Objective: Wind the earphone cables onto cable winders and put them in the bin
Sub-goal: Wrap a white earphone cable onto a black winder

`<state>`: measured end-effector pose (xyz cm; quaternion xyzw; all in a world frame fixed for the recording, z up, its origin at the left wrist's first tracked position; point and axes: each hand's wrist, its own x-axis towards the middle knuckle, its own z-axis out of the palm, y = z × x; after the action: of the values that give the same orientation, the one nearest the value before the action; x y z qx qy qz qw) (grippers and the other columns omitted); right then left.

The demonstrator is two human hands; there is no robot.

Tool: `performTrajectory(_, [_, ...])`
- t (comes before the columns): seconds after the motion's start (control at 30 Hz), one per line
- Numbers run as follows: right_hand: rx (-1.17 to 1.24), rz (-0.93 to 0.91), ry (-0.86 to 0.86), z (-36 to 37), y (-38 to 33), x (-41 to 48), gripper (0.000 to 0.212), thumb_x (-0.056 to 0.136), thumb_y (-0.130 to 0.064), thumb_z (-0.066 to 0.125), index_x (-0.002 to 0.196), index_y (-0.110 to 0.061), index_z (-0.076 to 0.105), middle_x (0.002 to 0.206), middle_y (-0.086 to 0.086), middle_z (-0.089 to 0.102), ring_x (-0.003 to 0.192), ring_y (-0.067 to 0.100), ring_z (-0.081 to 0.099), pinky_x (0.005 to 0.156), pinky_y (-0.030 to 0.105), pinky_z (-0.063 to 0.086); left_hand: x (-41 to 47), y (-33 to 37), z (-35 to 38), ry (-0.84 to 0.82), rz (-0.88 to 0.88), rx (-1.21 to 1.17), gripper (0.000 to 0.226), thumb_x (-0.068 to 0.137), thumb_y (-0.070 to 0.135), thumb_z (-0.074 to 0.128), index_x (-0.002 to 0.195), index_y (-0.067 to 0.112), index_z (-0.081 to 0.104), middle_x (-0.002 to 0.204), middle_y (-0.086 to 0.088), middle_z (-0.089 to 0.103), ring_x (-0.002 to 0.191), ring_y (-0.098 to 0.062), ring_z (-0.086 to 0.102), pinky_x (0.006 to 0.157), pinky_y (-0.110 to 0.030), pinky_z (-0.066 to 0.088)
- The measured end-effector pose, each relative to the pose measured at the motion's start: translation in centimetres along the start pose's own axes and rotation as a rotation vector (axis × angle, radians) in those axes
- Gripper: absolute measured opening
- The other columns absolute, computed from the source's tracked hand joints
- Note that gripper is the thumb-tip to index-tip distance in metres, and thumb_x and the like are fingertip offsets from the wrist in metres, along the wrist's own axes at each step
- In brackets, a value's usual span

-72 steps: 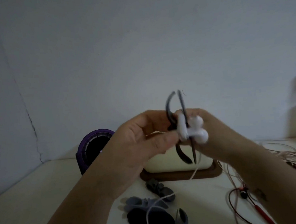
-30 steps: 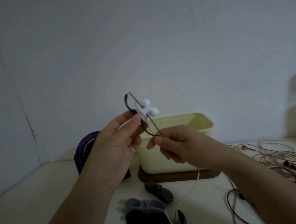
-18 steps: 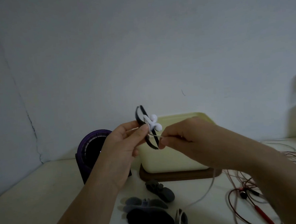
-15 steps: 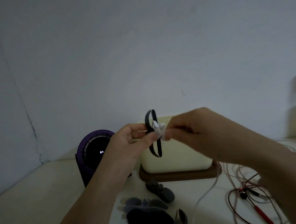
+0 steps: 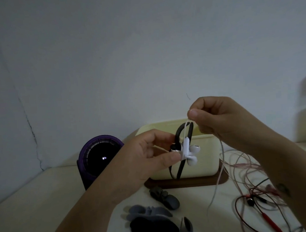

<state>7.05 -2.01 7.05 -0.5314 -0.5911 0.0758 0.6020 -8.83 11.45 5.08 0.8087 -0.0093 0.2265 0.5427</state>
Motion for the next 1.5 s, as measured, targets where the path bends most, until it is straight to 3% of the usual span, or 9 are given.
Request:
performTrajectory(0.23, [0.203, 0.037, 0.031, 0.4, 1.3, 0.3, 0.042, 0.055, -0.063, 0.079, 0.064, -0.024, 0.065, 0.054, 0.0, 0.026, 0.054, 0.018, 0.017, 0.054, 0.033, 0.017, 0.1, -0.5, -0.3, 0.034, -0.04, -0.002, 0.03, 0.067, 0.035, 0.081, 0.093, 0.023, 0.073, 0.095, 0.0, 0.074, 0.087, -0.009, 0.068, 0.084, -0.02, 0.054])
performTrajectory(0.33, [0.198, 0.062, 0.058, 0.9, 1.7, 0.3, 0.041, 0.054, -0.06, 0.08, 0.064, -0.024, 0.065, 0.057, 0.006, 0.029, 0.055, 0.02, 0.021, 0.052, 0.027, 0.026, 0.0, -0.2, -0.1, 0.014, -0.024, -0.024, 0.027, 0.068, 0.029, 0.081, 0.093, 0.024, 0.072, 0.093, 0.001, 0.074, 0.085, -0.008, 0.068, 0.079, -0.019, 0.054])
performTrajectory(0.43, [0.193, 0.118, 0.056, 2.3, 2.6, 0.2, 0.021, 0.061, -0.045, 0.072, 0.062, -0.025, 0.068, 0.062, 0.013, 0.045, 0.06, 0.024, 0.037, 0.06, 0.038, 0.04, 0.0, 0.2, 0.2, 0.011, 0.04, -0.063, 0.023, 0.067, 0.026, 0.077, 0.089, 0.032, 0.075, 0.092, 0.005, 0.075, 0.083, -0.005, 0.068, 0.072, -0.015, 0.051])
performTrajectory(0.57, [0.21, 0.192, -0.029, 4.8, 3.5, -0.2, 0.025, 0.083, -0.042, 0.062, 0.064, -0.027, 0.07, 0.052, -0.009, 0.04, 0.049, 0.007, 0.031, 0.049, 0.022, 0.029, 0.5, 0.1, 0.0, 0.213, 0.052, -0.338, 0.028, 0.064, 0.028, 0.072, 0.091, 0.026, 0.077, 0.093, 0.001, 0.075, 0.072, -0.004, 0.064, 0.054, -0.013, 0.045])
performTrajectory(0.67, [-0.18, 0.181, -0.061, 5.3, 2.9, -0.3, 0.029, 0.094, -0.037, 0.051, 0.076, -0.025, 0.071, 0.052, -0.009, 0.036, 0.047, 0.008, 0.028, 0.047, 0.021, 0.025, 0.7, -0.6, -1.1, 0.369, -0.011, -0.477, 0.04, 0.071, 0.025, 0.063, 0.11, 0.016, 0.07, 0.104, -0.005, 0.073, 0.074, -0.002, 0.065, 0.051, -0.013, 0.045])
performTrajectory(0.73, [-0.408, 0.141, -0.113, 5.2, 1.8, -0.4, 0.024, 0.095, -0.033, 0.051, 0.088, -0.022, 0.072, 0.048, -0.011, 0.039, 0.045, 0.006, 0.032, 0.046, 0.015, 0.027, 0.8, -1.2, -1.7, 0.453, -0.053, -0.467, 0.03, 0.076, 0.024, 0.062, 0.104, 0.018, 0.071, 0.1, -0.001, 0.075, 0.078, -0.004, 0.066, 0.054, -0.015, 0.044])
performTrajectory(0.9, [-0.654, 0.069, -0.198, 5.2, -0.6, -0.9, 0.022, 0.095, -0.032, 0.051, 0.098, -0.022, 0.071, 0.058, -0.004, 0.052, 0.053, 0.002, 0.045, 0.057, 0.014, 0.037, 1.0, -1.9, -1.6, 0.547, -0.082, -0.145, 0.033, 0.068, 0.032, 0.07, 0.099, 0.022, 0.068, 0.088, 0.009, 0.075, 0.071, 0.002, 0.064, 0.061, -0.02, 0.041])
performTrajectory(1.2, [-0.641, -0.088, 0.076, 1.8, -2.4, -0.5, 0.009, 0.08, -0.038, 0.062, 0.073, -0.033, 0.065, 0.066, -0.022, 0.062, 0.055, -0.001, 0.053, 0.054, 0.01, 0.039, 0.7, -1.6, -0.6, 0.217, -0.063, -0.062, 0.035, 0.054, 0.031, 0.074, 0.087, 0.018, 0.069, 0.08, 0.005, 0.073, 0.072, -0.002, 0.066, 0.069, -0.014, 0.05])
performTrajectory(1.5, [-0.3, -0.056, 0.15, 1.2, -1.2, -0.1, 0.027, 0.068, -0.053, 0.059, 0.07, -0.028, 0.069, 0.074, 0.003, 0.067, 0.061, 0.027, 0.051, 0.06, 0.028, 0.042, 0.4, -0.5, 0.0, 0.087, 0.019, -0.097, 0.03, 0.059, 0.023, 0.07, 0.087, 0.015, 0.066, 0.081, 0.008, 0.074, 0.072, -0.002, 0.066, 0.064, -0.012, 0.049])
